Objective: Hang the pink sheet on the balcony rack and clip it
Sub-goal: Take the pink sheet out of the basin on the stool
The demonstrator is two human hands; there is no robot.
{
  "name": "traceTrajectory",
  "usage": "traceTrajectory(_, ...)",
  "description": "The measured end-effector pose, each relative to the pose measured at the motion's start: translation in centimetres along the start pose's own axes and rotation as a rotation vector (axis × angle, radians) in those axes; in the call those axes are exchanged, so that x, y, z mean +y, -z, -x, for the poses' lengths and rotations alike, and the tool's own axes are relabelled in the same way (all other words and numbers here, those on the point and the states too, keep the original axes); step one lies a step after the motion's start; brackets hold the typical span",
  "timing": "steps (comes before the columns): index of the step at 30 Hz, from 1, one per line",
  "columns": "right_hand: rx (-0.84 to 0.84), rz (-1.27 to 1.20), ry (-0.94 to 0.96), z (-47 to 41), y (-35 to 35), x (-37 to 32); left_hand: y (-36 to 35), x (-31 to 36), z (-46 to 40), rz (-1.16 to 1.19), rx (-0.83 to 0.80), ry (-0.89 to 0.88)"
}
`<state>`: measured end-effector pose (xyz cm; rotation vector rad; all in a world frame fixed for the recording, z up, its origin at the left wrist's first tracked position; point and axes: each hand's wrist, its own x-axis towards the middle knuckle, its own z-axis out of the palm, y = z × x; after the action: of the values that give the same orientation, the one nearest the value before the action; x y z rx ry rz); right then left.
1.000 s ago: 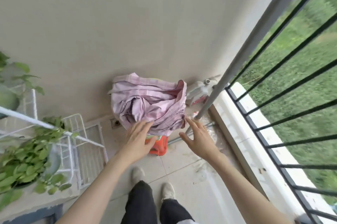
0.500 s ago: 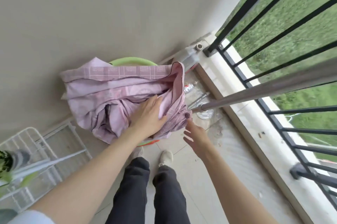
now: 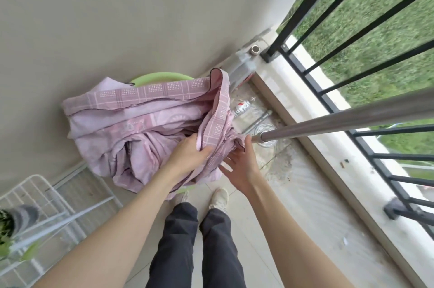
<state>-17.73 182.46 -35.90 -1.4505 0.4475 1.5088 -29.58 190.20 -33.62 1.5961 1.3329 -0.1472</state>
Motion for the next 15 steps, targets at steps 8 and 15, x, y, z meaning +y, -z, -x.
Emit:
traceTrajectory(8, -0.063, 0.039, 0.209, 4.0, -2.3, -2.0, 3.8, 3.3, 2.5, 0.351, 0.009, -0.089)
traceTrajectory(15, -0.242, 0.515, 0.508, 13.3, -7.5, -7.2, 11.4, 8.8, 8.3, 0.431, 0.167, -0.235)
